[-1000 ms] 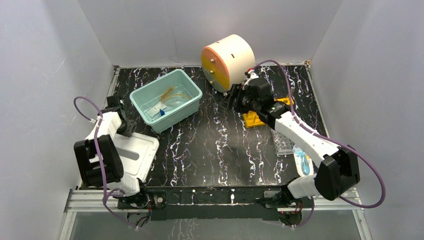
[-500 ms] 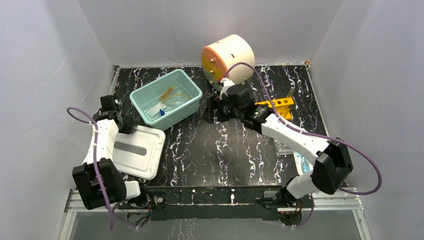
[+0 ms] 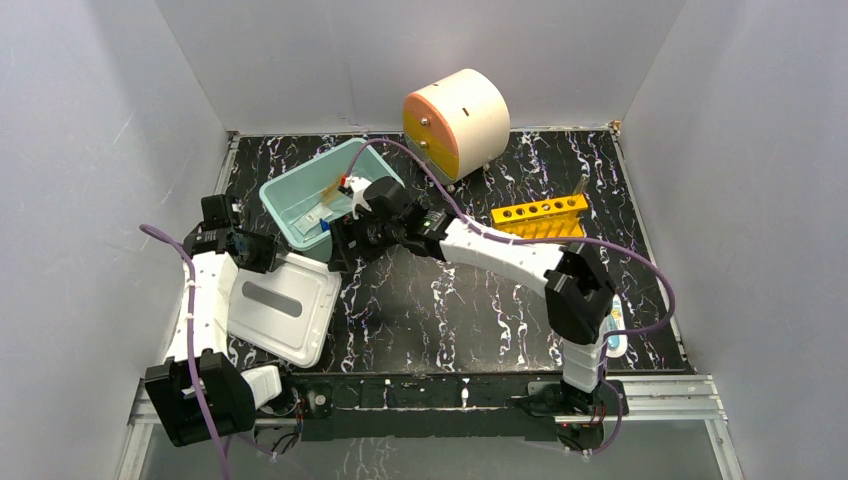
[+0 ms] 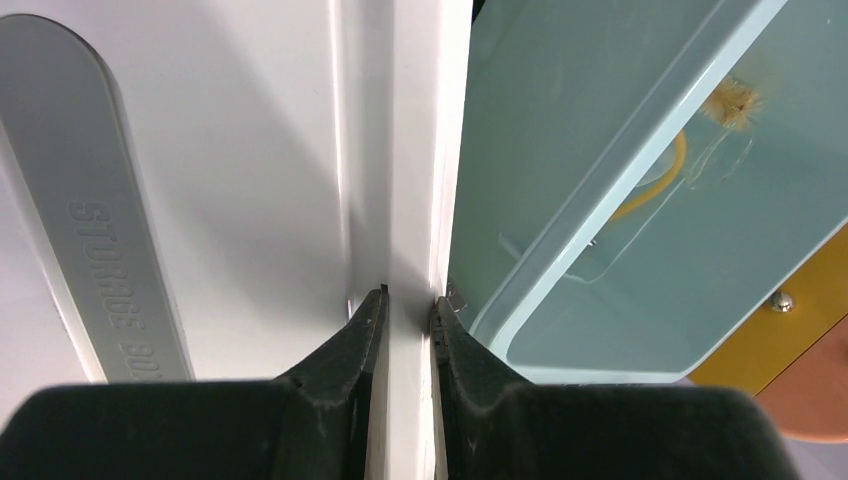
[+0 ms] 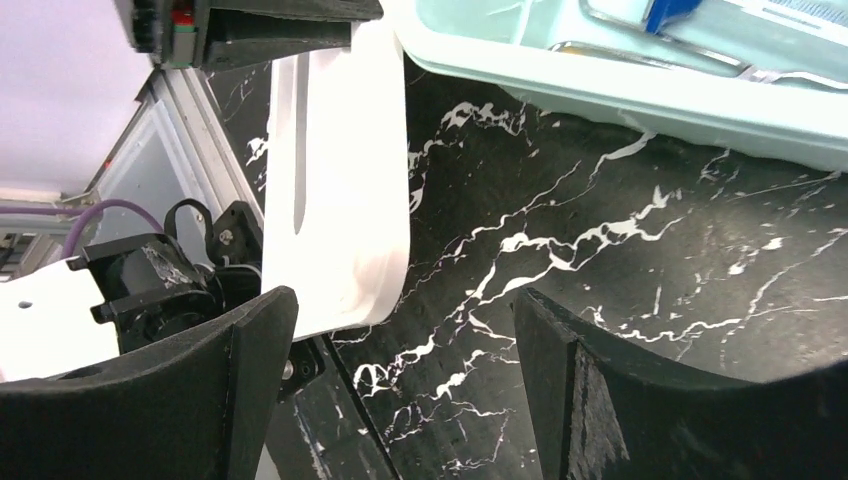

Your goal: Organize the chemistry lab equipment

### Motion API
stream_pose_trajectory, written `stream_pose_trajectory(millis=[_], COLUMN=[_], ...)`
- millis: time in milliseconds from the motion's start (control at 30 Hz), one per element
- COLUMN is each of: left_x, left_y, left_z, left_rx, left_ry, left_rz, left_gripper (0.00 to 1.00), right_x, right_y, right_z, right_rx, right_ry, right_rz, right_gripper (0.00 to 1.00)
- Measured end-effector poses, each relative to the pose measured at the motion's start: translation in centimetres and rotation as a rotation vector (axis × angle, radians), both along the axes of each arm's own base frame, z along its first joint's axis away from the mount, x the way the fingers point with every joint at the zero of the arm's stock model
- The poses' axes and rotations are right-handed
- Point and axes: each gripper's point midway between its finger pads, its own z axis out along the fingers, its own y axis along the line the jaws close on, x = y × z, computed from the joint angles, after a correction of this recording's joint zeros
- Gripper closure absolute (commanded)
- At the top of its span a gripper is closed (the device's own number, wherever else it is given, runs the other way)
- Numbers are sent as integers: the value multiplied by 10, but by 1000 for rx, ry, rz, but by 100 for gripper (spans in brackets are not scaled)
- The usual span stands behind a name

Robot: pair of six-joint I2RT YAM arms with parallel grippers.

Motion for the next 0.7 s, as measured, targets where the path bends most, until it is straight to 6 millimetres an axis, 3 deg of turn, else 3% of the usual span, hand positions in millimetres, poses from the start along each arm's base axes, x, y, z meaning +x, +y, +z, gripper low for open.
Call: stream_pose_trajectory(millis=[200,433,600,700], left_x=[-5,-3,-3,-6], left_y=[-4,-4,-3,-2], left_z=[2,10,13,12], left_rx=[-1,7,15,23], left_ry=[10,-2,-7,2], left_rz=[-12,-17,-16,-12], left_gripper=[99,99,99,99], right_x=[-7,-20,-33,-41], right_y=[13,33,39,39], right_z=[-19,-28,-31,-27], right_rx=[-43,-39,-28,-14], right_ry=[107,225,311,355], right_rz=[29,121,179,202], right_gripper=[17,26,49,70])
